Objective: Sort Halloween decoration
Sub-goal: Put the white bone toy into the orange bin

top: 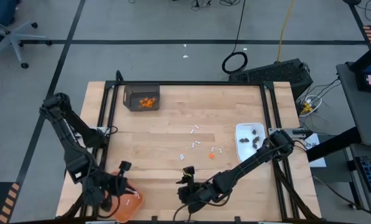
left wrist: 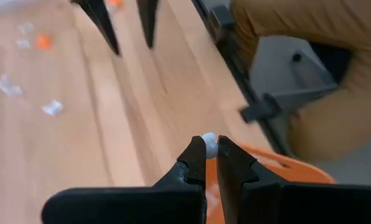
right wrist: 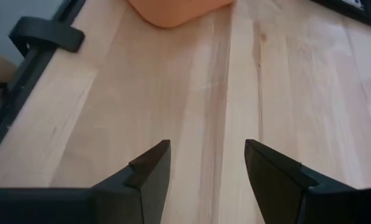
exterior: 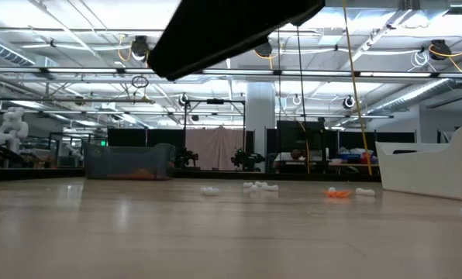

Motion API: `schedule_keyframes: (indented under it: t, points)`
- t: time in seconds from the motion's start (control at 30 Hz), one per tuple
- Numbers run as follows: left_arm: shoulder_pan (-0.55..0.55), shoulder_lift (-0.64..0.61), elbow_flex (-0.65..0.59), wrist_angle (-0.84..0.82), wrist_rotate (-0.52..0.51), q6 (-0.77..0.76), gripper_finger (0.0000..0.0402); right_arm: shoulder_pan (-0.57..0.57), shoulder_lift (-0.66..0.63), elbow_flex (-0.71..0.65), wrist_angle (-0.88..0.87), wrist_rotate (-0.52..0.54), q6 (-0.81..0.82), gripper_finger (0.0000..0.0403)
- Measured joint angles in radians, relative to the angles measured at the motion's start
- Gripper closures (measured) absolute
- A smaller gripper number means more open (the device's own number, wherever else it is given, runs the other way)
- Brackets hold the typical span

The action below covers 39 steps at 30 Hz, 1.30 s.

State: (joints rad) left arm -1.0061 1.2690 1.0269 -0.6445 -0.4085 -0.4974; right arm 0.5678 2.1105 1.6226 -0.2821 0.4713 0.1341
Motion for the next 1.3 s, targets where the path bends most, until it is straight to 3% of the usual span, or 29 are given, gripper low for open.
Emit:
schedule_keyframes:
  t: [0.2,0.43,0.8,1.3]
  points:
    - [-0.033,0.000,0.012,-0.127,0.094,-0.192,0.0391,0.004,0.000,0.000,-0.017,0.000,0.001,0.0211]
    - [-0.065,0.000,0.012,-0.183,0.157,-0.305,0.0391,0.003,0.000,0.000,-0.041,0.000,0.005,0.0211]
    - [-0.084,0.024,0.012,-0.216,0.178,-0.310,0.0391,0.003,0.000,0.000,-0.038,0.000,0.008,0.0211]
    - [-0.082,0.152,0.012,-0.212,0.327,-0.424,0.0391,0.002,0.000,0.000,-0.037,0.001,-0.003,0.0211]
